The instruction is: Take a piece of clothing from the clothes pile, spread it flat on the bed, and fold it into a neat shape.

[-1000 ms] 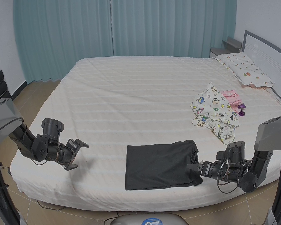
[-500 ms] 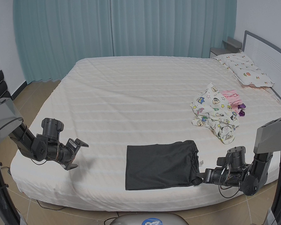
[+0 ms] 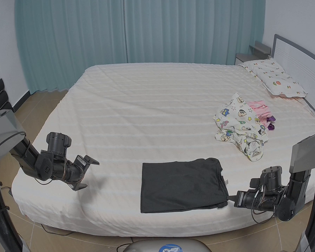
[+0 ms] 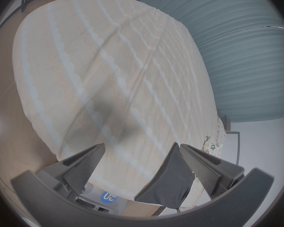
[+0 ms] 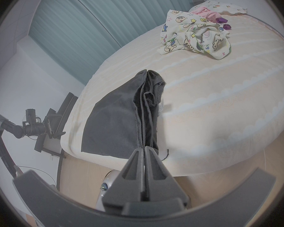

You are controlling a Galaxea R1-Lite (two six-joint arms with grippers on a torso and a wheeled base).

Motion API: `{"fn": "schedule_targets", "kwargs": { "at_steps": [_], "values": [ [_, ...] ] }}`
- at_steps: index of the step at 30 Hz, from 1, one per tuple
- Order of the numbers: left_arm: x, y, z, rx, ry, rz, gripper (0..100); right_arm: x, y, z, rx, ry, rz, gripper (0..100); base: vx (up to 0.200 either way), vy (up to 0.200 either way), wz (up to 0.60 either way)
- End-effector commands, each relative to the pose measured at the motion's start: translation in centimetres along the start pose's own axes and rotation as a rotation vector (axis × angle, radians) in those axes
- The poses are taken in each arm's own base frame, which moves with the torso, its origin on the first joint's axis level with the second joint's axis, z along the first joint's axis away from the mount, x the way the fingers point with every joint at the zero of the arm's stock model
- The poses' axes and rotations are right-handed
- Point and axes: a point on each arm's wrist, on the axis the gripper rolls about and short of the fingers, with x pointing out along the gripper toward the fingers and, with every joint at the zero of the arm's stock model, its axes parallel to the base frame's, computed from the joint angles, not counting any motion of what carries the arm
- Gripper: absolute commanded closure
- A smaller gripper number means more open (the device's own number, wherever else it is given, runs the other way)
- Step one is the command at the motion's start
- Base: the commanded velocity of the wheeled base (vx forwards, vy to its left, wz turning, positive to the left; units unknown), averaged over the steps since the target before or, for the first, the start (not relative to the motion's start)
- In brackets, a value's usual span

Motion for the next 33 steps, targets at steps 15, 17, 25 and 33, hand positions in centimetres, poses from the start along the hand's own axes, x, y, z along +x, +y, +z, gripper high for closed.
{"fn": "schedule_targets", "kwargs": {
  "at_steps": [15,17,25,33],
  "values": [
    [0.0,0.0,0.0,-0.001,0.002,0.000,0,-0.5,0.2,3.0,0.004,-0.157,0.044,0,0.000,0.000,0.00],
    [0.0,0.0,0.0,-0.002,0.002,0.000,0,0.7,0.3,5.1,0.009,-0.226,0.059,0,0.000,0.000,0.00],
    [0.0,0.0,0.0,-0.002,0.002,0.000,0,7.1,0.6,8.7,0.117,-0.194,0.037,0,0.000,0.000,0.00],
    [0.1,0.0,0.0,-0.003,0.003,0.001,0,12.6,0.0,9.9,0.132,-0.162,0.028,100,0.000,0.000,0.00]
  ]
}}
